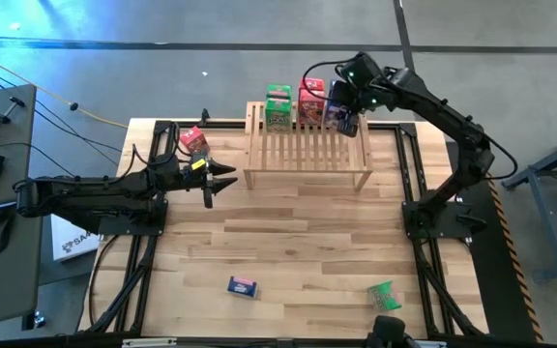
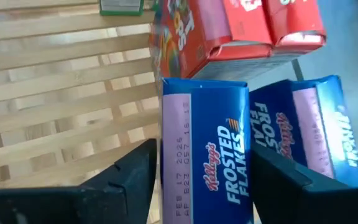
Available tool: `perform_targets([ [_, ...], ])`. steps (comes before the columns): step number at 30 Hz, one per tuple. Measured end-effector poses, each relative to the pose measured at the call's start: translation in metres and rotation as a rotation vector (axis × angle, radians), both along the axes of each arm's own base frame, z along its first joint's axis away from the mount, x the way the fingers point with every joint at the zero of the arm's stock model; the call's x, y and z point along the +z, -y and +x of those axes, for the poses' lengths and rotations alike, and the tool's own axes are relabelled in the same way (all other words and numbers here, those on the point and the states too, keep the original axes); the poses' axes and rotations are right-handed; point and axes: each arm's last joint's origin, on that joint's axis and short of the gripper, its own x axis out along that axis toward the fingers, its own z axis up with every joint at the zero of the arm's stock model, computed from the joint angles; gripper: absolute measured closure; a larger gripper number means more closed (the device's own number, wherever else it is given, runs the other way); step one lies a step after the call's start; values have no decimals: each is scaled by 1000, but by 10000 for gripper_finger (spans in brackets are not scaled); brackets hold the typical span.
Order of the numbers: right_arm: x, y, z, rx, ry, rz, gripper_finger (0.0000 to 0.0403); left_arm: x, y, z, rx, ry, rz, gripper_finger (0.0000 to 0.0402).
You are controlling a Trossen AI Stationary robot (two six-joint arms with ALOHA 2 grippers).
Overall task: Stack cereal on shelf
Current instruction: Put the top blue cereal box on the shelf aligned with the other blue cereal box
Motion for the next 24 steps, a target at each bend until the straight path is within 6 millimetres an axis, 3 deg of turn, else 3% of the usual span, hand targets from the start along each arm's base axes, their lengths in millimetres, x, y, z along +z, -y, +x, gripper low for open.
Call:
perform_targets([
  [7,24,-11,-10,9,87,-75,194,0,0,0,0,0,1,244],
  [11,48,-31,-21,6,174,-130,194,0,0,0,-3,-2,0,244],
  [14,55,-44,-28,-17,205,-102,203,0,0,0,-6,-2,0,244],
  [18,42,-49,-32,-80,147,-23,243,0,0,0,-3,-2,4,246],
  [24,-6,-49,-33,-139,82,22,349,0,0,0,-7,-6,35,276],
])
